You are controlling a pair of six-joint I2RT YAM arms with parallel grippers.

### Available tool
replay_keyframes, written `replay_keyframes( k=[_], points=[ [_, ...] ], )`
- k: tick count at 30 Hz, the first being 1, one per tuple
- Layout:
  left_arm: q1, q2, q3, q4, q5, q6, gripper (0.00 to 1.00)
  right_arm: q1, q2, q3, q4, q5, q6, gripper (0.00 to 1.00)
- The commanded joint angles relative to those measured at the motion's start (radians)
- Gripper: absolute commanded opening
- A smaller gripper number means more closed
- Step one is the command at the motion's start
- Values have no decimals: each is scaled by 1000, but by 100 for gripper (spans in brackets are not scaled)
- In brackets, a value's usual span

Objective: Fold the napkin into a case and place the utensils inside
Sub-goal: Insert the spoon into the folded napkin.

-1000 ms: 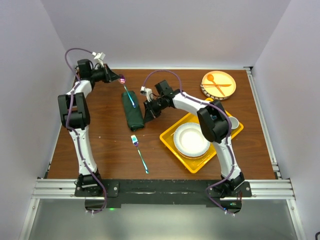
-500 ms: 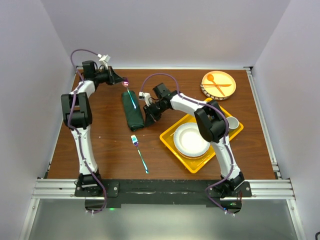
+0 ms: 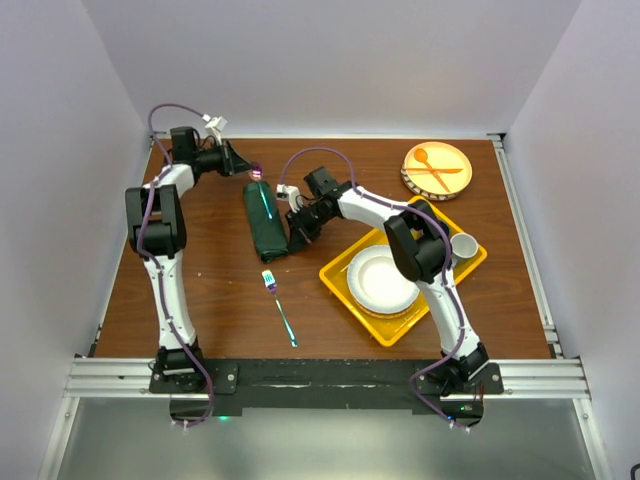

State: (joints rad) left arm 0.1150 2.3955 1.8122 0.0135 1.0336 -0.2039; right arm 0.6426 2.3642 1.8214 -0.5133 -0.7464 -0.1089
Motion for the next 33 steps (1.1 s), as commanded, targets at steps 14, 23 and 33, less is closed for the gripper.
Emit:
replay_keyframes(
  k=[14,23,33],
  points=[
    [-40,-88,-131,22,66,46,0,5,-3,46,16,10,6,6],
    [-46,-110,-155,-66,65,121,0,6,0,41,22,9,8,6],
    [-49,-131,-191,-89,46,166,0,6,-13,49,10,-28,-14,8]
  ],
)
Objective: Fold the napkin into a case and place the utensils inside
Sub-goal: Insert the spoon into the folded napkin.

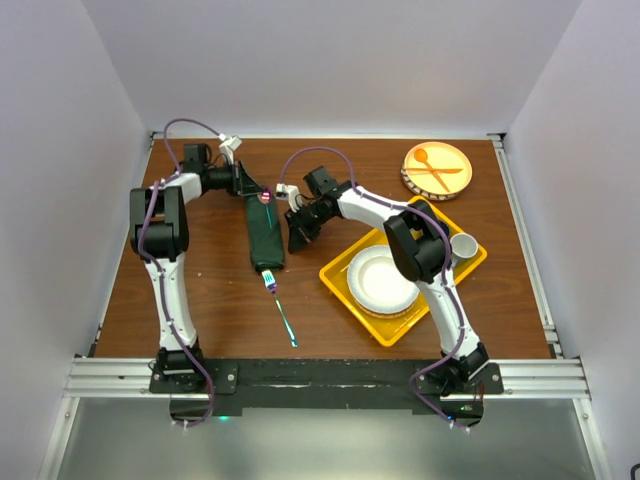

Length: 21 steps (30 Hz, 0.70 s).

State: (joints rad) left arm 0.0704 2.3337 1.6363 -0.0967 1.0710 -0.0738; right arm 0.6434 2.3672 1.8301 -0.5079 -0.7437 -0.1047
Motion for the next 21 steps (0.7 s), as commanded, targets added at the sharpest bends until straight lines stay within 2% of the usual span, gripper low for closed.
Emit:
replay_keyframes(
  k=[1,6,15,21],
  points=[
    [-4,-70,-15,28,0,28,0,4,-26,25,8,-55,-39,9],
    [0,-41,6,57,-59,-6,0,6,-105,-25,31,-89,-70,10],
    [14,15,52,34,-111,-9,0,28,-184,-41,-32,-186,-165,11],
    [16,45,86,35,-198,-53,0,71,-187,-29,-43,-192,-208,11]
  ],
)
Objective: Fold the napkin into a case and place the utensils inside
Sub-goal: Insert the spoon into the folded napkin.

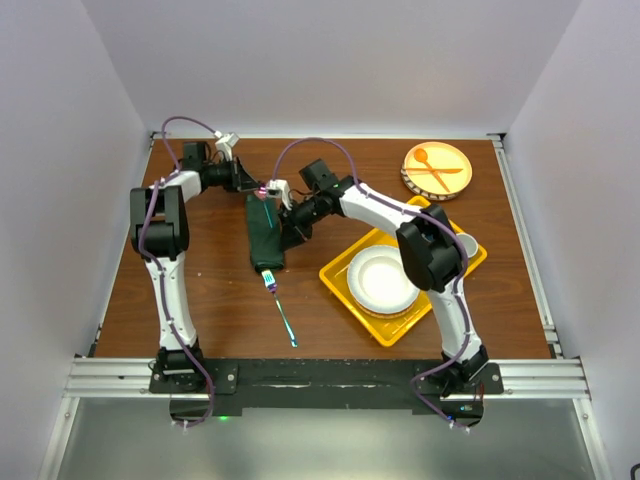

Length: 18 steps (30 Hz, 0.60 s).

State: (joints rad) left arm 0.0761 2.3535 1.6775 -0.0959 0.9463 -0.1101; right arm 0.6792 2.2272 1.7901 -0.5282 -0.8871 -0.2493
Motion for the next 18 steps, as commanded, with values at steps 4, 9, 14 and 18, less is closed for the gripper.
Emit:
replay_keyframes(
  k=[4,9,14,18],
  points=[
    [10,23,41,42,-50,-28,0,66,-31,41,-96,-59,-129,12],
    [11,7,14,62,-18,-23,0,83,-9,46,-136,-21,-209,11],
    [10,-23,-27,128,-9,-43,0,94,-15,-4,-72,37,-232,11],
    [8,-34,-30,116,-1,-30,0,105,-21,-64,-27,72,-234,13]
  ],
)
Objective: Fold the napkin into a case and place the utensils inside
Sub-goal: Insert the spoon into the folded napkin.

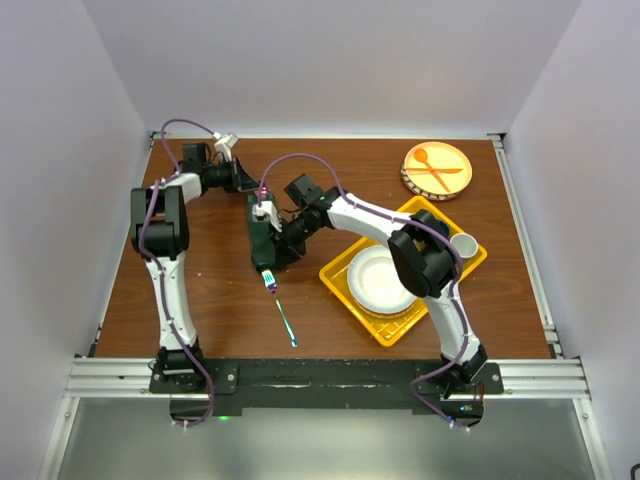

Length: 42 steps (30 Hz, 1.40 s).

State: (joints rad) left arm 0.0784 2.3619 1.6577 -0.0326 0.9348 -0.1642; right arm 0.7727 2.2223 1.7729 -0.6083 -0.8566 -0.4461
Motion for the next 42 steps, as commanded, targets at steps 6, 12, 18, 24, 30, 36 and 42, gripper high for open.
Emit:
replay_keyframes(
  k=[6,12,18,24,30,36,42],
  points=[
    [3,-62,-19,45,29,40,0,20,7,-85,117,79,7,13],
    [-8,-93,-26,-26,45,113,0,20,16,-102,192,137,64,13],
    [-8,-127,-52,-41,85,160,0,20,34,-92,193,171,95,12],
    [-14,-144,-62,-72,101,210,0,20,34,-93,202,191,115,12],
    [-20,-141,-93,-87,87,207,0,19,36,-92,216,211,133,12],
    [-17,-139,-147,-49,91,140,0,19,36,-93,222,218,141,12],
    [-6,-161,-138,-23,61,123,26,19,39,-89,225,237,152,12]
  ],
)
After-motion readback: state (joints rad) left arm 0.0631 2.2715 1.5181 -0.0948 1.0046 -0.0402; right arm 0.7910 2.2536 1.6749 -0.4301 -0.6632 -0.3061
